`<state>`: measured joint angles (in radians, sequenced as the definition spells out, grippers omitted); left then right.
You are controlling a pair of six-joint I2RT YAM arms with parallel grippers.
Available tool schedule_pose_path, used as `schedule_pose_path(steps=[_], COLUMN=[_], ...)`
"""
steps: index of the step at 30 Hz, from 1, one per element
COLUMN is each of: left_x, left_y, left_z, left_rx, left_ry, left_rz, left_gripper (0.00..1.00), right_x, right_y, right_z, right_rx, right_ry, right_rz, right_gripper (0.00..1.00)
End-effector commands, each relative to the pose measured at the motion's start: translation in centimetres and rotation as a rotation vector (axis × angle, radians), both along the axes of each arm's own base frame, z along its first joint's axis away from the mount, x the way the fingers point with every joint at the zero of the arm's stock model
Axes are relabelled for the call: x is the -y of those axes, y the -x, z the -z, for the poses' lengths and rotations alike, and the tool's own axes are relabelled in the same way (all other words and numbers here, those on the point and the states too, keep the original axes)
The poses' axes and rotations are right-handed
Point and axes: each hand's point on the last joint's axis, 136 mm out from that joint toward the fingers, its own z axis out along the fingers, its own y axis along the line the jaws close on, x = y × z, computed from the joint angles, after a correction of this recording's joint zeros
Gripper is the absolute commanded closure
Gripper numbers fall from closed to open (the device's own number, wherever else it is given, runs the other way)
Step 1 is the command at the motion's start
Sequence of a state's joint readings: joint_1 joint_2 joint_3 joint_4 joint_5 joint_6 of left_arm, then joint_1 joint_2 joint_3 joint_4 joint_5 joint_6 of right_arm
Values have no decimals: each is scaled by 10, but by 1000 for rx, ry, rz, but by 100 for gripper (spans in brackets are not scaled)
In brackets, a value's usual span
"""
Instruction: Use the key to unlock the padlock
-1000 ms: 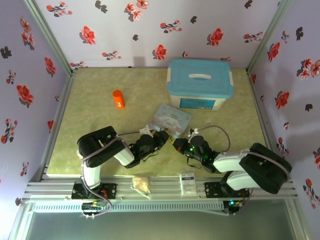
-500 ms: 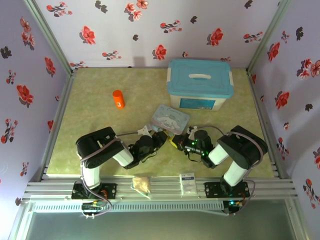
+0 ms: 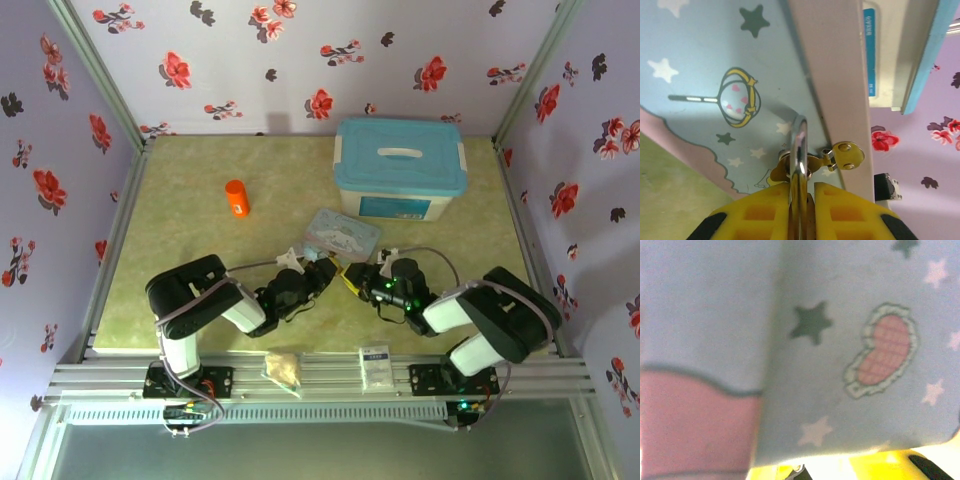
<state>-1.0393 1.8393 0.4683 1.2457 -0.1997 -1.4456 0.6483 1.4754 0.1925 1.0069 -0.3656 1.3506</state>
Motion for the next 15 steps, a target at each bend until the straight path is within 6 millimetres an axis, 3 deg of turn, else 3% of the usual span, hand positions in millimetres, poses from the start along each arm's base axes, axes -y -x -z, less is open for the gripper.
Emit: schedule_pose_path(steps=[1,2,10,15], left_x=[28,27,21,32], left_y=[38,36,26,35], left_z=[-25,-26,-31,-36], left_rx=[27,28,38,35], left_ry=[86,86,94,113], left_rz=[224,219,193,228], left_gripper=[100,100,100,100], right_x=[2,3,12,3], right_y=[-14,-12,0,-7], right_z=[-27,-28,-22,-36], right_rx=[129,132,121,154], right_ry=[9,16,59,47], right_rz=[52,47,63,82], right_gripper=[82,87,95,100])
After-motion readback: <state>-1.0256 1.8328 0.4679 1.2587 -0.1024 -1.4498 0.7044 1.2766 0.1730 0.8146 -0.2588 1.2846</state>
